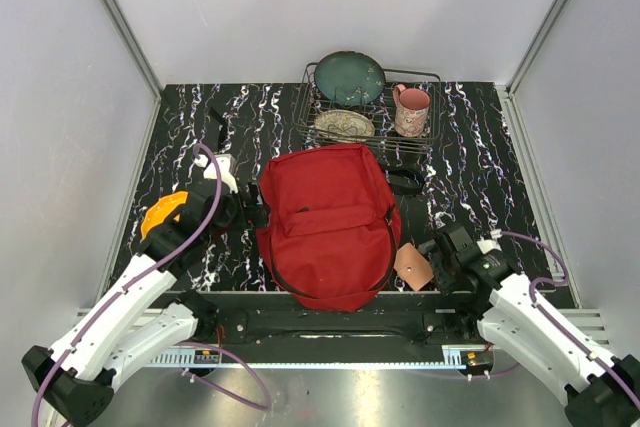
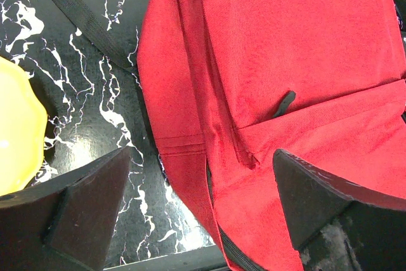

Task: Pack the student bag
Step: Pick up the personal item from the center of the board.

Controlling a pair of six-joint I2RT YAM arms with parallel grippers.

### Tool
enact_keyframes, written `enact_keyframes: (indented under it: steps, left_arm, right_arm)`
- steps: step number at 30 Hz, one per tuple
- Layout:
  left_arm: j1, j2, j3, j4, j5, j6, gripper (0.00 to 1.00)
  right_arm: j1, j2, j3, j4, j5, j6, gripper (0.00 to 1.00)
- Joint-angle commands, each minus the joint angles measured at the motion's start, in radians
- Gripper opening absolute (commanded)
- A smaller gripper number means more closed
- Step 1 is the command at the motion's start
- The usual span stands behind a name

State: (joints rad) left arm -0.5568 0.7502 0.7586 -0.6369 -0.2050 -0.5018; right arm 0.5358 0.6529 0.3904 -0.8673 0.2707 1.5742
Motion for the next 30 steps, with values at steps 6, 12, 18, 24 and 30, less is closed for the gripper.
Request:
enact_keyframes:
  steps: [6, 12, 18, 24, 30]
  left_arm:
    - [0.005, 0.009, 0.004, 0.028, -0.001, 0.003, 0.99]
    - [0.005, 0.012, 0.004, 0.026, -0.004, 0.002, 0.99]
    - [0.005, 0.02, 0.004, 0.029, -0.002, 0.002, 0.99]
    - [0.006, 0.034, 0.005, 0.036, 0.007, 0.0, 0.99]
    - [0.005, 0.026, 0.004, 0.036, 0.003, 0.0, 0.99]
  right_arm:
    - [0.003, 0.102, 0.027, 0.059, 0.008, -0.016, 0.74]
    - [0.003, 0.042, 0.012, 0.143, 0.024, -0.069, 0.4]
    - [0.003, -0.041, 0.002, 0.217, 0.05, -0.141, 0.27]
    - [0.003, 0.046, 0.031, 0.287, 0.016, -0.21, 0.03]
    - [0.003, 0.047, 0.114, 0.217, 0.096, -0.273, 0.0]
